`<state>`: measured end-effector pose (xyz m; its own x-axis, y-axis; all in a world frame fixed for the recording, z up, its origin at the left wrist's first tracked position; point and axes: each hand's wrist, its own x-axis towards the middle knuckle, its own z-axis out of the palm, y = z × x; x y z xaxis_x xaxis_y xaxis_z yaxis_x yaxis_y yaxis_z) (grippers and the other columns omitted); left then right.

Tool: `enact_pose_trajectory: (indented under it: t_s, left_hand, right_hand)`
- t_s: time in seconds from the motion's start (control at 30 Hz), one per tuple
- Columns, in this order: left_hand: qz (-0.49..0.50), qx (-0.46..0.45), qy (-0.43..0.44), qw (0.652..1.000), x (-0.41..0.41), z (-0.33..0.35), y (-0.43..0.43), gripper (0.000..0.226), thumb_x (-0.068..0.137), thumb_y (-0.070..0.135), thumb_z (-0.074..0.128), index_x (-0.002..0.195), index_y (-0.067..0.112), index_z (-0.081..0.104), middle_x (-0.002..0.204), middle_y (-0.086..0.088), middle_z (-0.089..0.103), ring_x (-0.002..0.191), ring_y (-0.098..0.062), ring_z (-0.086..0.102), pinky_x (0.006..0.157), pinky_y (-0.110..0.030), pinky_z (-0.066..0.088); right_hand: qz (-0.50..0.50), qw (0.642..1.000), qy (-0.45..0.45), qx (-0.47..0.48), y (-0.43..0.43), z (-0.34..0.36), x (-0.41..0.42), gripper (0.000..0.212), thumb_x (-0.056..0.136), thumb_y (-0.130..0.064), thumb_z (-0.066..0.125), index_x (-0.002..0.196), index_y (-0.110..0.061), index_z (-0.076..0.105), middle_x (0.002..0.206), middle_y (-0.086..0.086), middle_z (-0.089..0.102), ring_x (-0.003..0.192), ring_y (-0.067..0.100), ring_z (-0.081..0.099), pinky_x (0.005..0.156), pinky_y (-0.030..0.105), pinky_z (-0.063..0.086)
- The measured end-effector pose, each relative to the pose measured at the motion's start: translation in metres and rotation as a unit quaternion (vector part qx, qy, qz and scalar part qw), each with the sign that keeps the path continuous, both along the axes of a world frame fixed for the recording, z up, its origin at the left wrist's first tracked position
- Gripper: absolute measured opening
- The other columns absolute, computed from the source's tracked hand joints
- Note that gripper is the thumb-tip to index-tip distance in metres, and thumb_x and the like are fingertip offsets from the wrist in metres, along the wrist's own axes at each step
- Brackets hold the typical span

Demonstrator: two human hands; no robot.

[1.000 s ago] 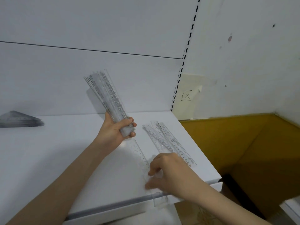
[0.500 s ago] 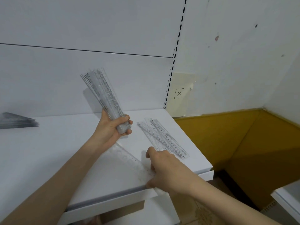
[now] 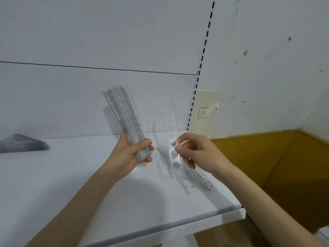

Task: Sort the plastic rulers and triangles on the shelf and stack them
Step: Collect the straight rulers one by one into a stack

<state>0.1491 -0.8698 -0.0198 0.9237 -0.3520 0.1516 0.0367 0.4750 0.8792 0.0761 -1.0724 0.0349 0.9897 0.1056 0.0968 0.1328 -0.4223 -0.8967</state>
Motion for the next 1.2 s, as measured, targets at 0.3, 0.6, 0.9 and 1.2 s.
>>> enact_pose_trajectory:
  t_s: [0.3,0.6,0.9,1.2]
  left_hand:
    - [-0.080,0.050,-0.023,0.995,0.004,-0.003,0.004,0.084,0.062,0.036,0.086,0.131,0.026,0.039,0.100,-0.016,0.057,0.085,-0.027,0.059,0.061,-0.039,0.050]
    - [-0.080,0.068,-0.040,0.994,0.006,-0.002,0.004,0.067,0.070,0.017,0.076,0.126,0.026,0.040,0.093,-0.008,0.057,0.073,-0.022,0.058,0.058,-0.037,0.050]
    - [-0.060,0.067,-0.014,0.996,0.009,-0.005,0.002,0.061,0.073,-0.003,0.062,0.121,0.028,0.041,0.088,-0.017,0.061,0.077,-0.032,0.063,0.050,-0.034,0.046]
    - [0.000,0.023,0.011,1.000,0.013,-0.006,-0.004,0.058,0.068,-0.008,0.063,0.108,0.028,0.041,0.079,-0.011,0.059,0.069,-0.025,0.062,0.050,-0.034,0.046]
  right_hand:
    - [0.100,0.994,0.024,0.021,0.030,0.009,0.060,0.010,0.094,-0.008,0.058,0.090,-0.001,0.064,0.073,0.011,0.064,0.058,0.014,0.059,0.051,0.020,0.049]
    - [0.104,0.994,-0.015,-0.020,0.039,0.009,0.077,0.017,0.091,-0.015,0.064,0.088,0.002,0.064,0.070,0.017,0.069,0.056,0.019,0.069,0.058,0.019,0.054]
    - [0.110,0.976,-0.087,-0.169,0.028,0.018,0.087,0.020,0.092,-0.028,0.062,0.090,-0.009,0.070,0.069,0.010,0.071,0.055,0.018,0.067,0.050,0.022,0.052]
    - [-0.024,0.904,0.061,-0.422,-0.055,-0.042,0.066,0.051,0.073,-0.061,0.070,0.087,-0.011,0.071,0.082,0.001,0.069,0.070,0.010,0.060,0.065,0.025,0.052]
